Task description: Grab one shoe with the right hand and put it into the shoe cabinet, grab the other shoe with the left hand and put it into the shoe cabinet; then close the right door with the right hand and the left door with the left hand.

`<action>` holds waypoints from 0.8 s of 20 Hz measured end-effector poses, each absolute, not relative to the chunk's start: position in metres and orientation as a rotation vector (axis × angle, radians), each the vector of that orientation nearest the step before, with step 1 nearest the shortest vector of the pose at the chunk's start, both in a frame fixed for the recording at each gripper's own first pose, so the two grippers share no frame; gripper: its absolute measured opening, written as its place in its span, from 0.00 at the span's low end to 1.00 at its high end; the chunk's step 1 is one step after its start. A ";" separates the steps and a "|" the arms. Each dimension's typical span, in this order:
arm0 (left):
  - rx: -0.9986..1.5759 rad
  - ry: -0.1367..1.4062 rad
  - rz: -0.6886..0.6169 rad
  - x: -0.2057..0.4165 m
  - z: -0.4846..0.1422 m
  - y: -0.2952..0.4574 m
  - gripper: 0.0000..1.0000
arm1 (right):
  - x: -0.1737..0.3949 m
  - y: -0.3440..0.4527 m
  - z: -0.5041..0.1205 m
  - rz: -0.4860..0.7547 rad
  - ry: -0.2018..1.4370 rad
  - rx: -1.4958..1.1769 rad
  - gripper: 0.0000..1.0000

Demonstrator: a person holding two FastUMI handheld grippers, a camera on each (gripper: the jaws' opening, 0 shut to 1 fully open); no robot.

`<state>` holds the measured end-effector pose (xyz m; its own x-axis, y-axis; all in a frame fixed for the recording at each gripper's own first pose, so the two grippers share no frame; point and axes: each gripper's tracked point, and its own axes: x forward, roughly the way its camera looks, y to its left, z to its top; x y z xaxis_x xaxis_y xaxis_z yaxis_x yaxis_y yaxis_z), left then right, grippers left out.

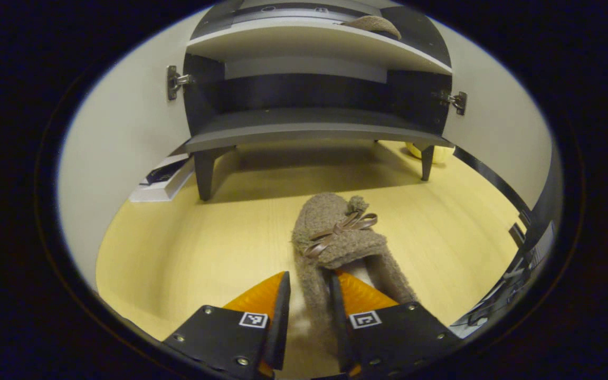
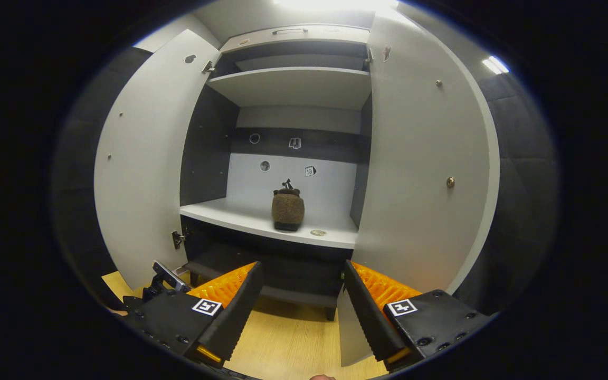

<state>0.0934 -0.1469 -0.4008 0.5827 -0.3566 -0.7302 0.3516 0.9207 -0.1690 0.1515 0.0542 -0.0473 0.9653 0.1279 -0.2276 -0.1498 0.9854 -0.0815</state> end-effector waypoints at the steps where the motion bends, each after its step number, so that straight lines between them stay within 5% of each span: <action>1: 0.018 0.856 -0.411 0.098 -0.404 -0.147 0.39 | 0.150 0.054 -0.047 0.143 0.226 -0.096 0.98; 2: 0.020 0.860 -0.401 0.100 -0.403 -0.142 0.22 | 0.150 0.054 -0.048 0.144 0.228 -0.096 0.98; 4: -0.003 0.842 -0.352 0.106 -0.395 -0.137 0.03 | 0.148 0.050 -0.047 0.138 0.229 -0.097 0.98; 8: -0.067 0.803 -0.320 0.112 -0.373 -0.131 0.08 | 0.143 0.048 -0.044 0.142 0.224 -0.095 0.98; 16: -0.074 0.578 -0.286 0.135 -0.246 -0.090 0.02 | 0.126 0.042 -0.042 0.143 0.224 -0.076 0.98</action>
